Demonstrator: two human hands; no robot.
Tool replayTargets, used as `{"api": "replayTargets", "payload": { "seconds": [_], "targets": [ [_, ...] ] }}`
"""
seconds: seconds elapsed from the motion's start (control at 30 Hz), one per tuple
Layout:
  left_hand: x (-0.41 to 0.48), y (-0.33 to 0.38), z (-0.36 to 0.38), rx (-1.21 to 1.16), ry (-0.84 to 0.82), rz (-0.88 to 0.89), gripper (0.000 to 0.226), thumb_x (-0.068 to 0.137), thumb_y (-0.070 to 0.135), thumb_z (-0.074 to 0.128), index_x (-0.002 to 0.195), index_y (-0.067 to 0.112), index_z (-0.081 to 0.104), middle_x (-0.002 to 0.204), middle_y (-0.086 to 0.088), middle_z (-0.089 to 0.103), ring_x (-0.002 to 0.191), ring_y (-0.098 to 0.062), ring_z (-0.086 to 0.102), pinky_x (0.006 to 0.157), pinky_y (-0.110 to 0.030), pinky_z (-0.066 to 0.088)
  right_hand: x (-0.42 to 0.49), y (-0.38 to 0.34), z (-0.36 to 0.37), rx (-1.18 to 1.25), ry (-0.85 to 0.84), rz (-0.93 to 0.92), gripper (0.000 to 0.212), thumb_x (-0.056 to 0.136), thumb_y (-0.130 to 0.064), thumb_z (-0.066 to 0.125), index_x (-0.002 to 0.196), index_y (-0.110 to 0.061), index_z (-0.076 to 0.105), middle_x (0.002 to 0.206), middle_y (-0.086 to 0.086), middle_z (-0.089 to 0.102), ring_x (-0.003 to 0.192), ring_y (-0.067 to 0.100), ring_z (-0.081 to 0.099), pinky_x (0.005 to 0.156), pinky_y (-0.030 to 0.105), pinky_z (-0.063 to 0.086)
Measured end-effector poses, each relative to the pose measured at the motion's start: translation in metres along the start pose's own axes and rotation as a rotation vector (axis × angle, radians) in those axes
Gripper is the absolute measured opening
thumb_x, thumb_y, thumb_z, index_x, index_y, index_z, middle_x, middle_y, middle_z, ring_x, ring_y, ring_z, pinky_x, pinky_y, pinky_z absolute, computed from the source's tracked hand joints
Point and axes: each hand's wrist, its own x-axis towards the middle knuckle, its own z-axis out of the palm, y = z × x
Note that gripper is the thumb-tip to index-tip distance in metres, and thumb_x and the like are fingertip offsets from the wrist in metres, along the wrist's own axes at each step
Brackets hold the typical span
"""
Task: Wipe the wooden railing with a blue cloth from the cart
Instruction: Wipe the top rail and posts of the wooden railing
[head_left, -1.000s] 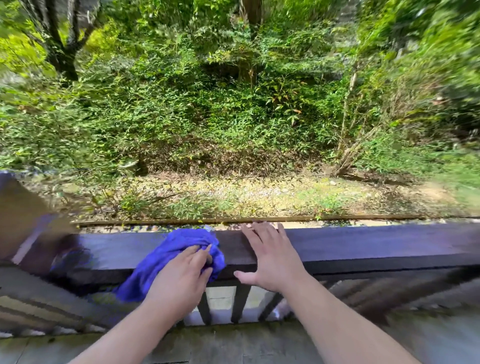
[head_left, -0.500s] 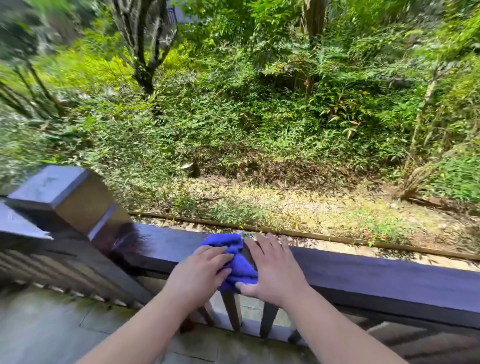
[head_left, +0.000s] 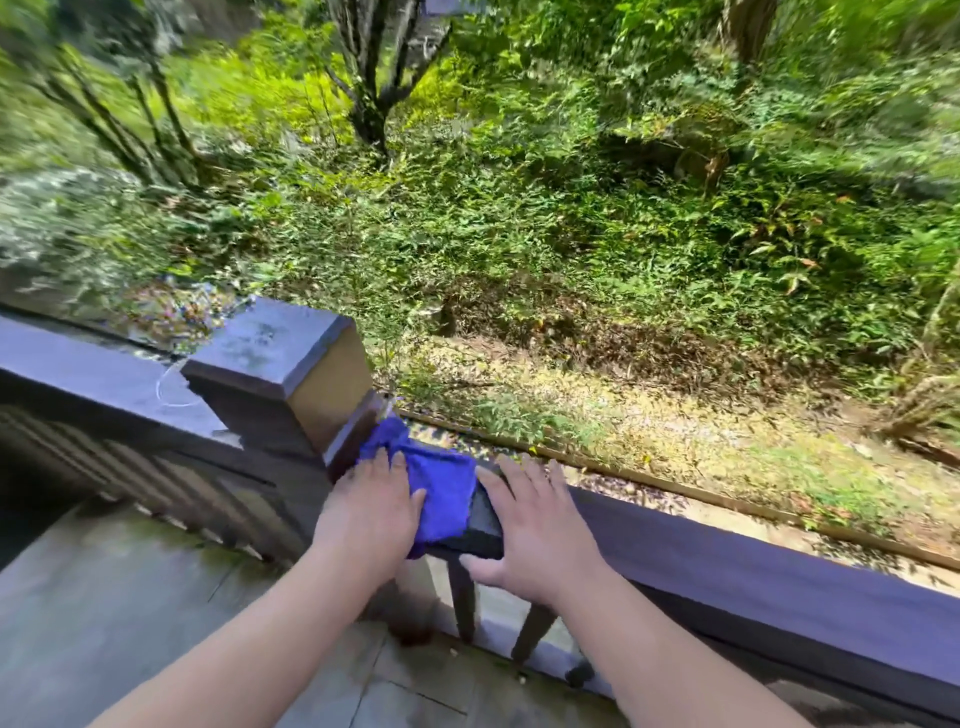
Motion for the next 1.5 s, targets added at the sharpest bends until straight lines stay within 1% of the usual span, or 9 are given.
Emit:
{"api": "replayTargets", "payload": {
  "seconds": [0.13,0.23,0.33,0.47,0.63,0.8,1.0,1.33,1.5],
  "targets": [
    [-0.008,0.004,0.0,0.119,-0.052,0.004,0.056,0.1,0.047,0.029,0.136,0.008,0.045,0.124,-0.01,0.059,0.105,-0.021,0.056,0.079,-0.031,0.046,0.011,-0.007,0.007,0.001,0.018,0.026,0.107,0.076,-0.086,0.04,0.161,-0.025,0.017,0.168,0.01,0.022,0.155,0.036,0.012,0.125,0.06,-0.002],
    [-0.012,0.0,0.002,0.128,-0.056,0.039,0.057,0.1,0.048,0.028,0.137,0.007,0.045,0.124,-0.011,0.059,0.104,-0.022,0.055,0.075,-0.03,0.046,0.009,-0.006,0.009,0.023,0.035,0.042,0.108,0.077,-0.087,0.04,0.161,-0.025,0.015,0.168,0.009,0.021,0.156,0.034,0.01,0.125,0.06,-0.001],
    [-0.009,-0.002,0.012,-0.05,0.062,0.161,0.057,0.1,0.042,0.033,0.141,0.004,0.046,0.138,-0.019,0.053,0.117,-0.032,0.052,0.088,-0.039,0.048,0.008,-0.006,0.007,0.042,0.054,0.075,0.108,0.075,-0.086,0.042,0.161,-0.025,0.015,0.167,0.009,0.024,0.155,0.034,0.013,0.125,0.06,-0.002],
    [-0.006,0.018,0.012,-0.108,0.038,0.417,0.074,0.095,0.044,0.001,0.148,0.005,0.035,0.156,-0.02,0.028,0.14,-0.038,0.03,0.113,-0.049,0.025,-0.005,0.006,0.003,0.022,0.059,0.141,0.109,0.074,-0.085,0.044,0.161,-0.025,0.017,0.166,0.009,0.027,0.153,0.035,0.017,0.124,0.062,0.002],
    [-0.009,0.056,-0.002,-0.221,0.04,0.471,0.073,0.092,0.054,0.01,0.148,0.017,0.04,0.157,-0.013,0.03,0.142,-0.035,0.03,0.117,-0.048,0.022,-0.046,0.047,-0.004,0.022,0.034,0.247,0.111,0.074,-0.09,0.04,0.161,-0.028,0.014,0.169,0.007,0.022,0.155,0.032,0.012,0.124,0.061,-0.001],
    [-0.017,0.106,-0.008,-0.241,0.024,0.528,0.074,0.09,0.06,0.004,0.153,0.028,0.025,0.162,-0.002,0.013,0.148,-0.027,0.014,0.12,-0.04,0.005,-0.104,0.097,-0.011,0.004,0.02,0.292,0.11,0.075,-0.092,0.039,0.162,-0.029,0.012,0.169,0.007,0.021,0.155,0.033,0.012,0.125,0.06,-0.001],
    [-0.042,0.2,-0.026,-0.247,0.015,0.608,0.063,0.096,0.058,0.02,0.154,0.033,0.021,0.163,0.001,0.008,0.149,-0.024,0.008,0.119,-0.04,0.0,-0.183,0.162,-0.017,-0.014,0.084,0.333,0.107,0.074,-0.088,0.047,0.158,-0.025,0.025,0.16,0.007,0.036,0.148,0.035,0.025,0.125,0.06,0.005],
    [-0.083,0.357,-0.054,-0.256,0.042,0.633,0.066,0.09,0.064,0.002,0.153,0.043,0.001,0.162,0.005,-0.009,0.149,-0.022,-0.006,0.117,-0.037,-0.01,-0.306,0.297,-0.026,-0.026,0.002,0.431,0.104,0.076,-0.087,0.039,0.16,-0.032,0.01,0.168,0.006,0.022,0.154,0.036,0.012,0.123,0.064,0.002],
    [-0.093,0.405,-0.063,-0.231,0.062,0.623,0.063,0.091,0.063,0.003,0.15,0.043,-0.008,0.161,0.005,-0.012,0.149,-0.022,-0.009,0.117,-0.037,-0.013,-0.322,0.326,-0.023,-0.015,0.03,0.365,0.103,0.072,-0.085,0.047,0.157,-0.034,0.02,0.157,0.004,0.04,0.145,0.035,0.029,0.122,0.068,0.006]
  ]
}}
